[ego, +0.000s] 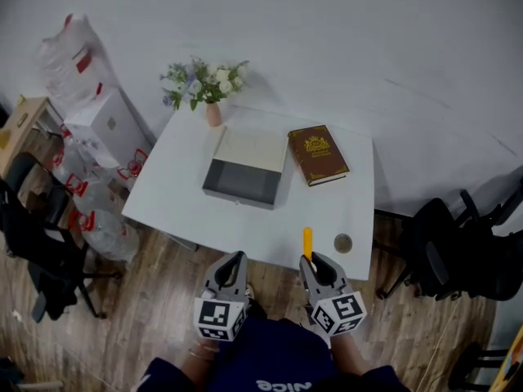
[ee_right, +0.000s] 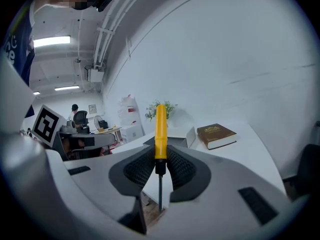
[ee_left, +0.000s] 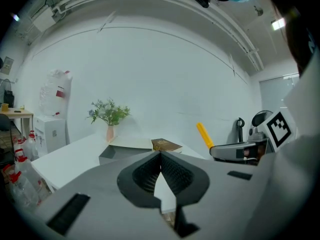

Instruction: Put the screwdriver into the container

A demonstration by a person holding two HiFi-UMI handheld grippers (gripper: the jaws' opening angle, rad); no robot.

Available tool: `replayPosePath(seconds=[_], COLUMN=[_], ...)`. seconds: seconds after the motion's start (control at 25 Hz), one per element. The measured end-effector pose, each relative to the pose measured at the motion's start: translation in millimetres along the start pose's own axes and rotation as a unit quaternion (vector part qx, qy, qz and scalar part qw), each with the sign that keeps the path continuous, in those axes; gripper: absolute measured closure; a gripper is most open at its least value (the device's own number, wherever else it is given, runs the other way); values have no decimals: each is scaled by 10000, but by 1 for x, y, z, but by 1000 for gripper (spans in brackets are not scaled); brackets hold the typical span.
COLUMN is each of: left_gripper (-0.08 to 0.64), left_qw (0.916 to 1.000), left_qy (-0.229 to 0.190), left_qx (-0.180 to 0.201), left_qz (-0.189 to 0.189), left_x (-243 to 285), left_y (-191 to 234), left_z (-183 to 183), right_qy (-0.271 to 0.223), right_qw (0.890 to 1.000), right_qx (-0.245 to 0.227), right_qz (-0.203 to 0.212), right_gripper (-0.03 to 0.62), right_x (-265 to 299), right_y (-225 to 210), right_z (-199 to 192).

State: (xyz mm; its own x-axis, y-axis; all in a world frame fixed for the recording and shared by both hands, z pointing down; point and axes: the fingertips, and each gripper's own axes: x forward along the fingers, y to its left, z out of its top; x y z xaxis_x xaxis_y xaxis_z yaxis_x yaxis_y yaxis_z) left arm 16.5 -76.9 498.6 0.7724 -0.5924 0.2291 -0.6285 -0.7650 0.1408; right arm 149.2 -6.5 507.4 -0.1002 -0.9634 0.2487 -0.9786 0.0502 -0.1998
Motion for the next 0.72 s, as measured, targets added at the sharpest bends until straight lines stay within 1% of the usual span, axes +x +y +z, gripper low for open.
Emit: replayPosePath(seconds=[0.2, 0.32, 0.4, 0.48, 0.6, 0.72], left_gripper=[543, 543, 543, 543, 543, 543], left_qw=[9998, 9995, 9996, 9998, 9999, 10000], left_qy=[-49, -8, -10, -34, -20, -40], left_qx=[111, 199, 222, 147, 107, 58], left_qz=[-172, -239, -185, -99, -34, 57], left_x=[29, 40, 47, 52, 57, 66], left_y=[38, 62, 77, 86, 94, 99], left_z=[17, 21, 25, 29, 31, 37], right_qy=[-14, -48, -48, 8, 89, 130], right_qw=[9999, 9998, 9998, 9999, 9999, 9996], right_qx=[9, -9, -41, -51, -75, -244], right_qz=[-127, -212, -196, -163, -121, -23], right_gripper=[503, 503, 503, 503, 503, 503], right_x=[49, 72, 85, 92, 101, 116], right_y=[-2, 1, 1, 1, 0, -6], right_z=[8, 12, 15, 16, 18, 27])
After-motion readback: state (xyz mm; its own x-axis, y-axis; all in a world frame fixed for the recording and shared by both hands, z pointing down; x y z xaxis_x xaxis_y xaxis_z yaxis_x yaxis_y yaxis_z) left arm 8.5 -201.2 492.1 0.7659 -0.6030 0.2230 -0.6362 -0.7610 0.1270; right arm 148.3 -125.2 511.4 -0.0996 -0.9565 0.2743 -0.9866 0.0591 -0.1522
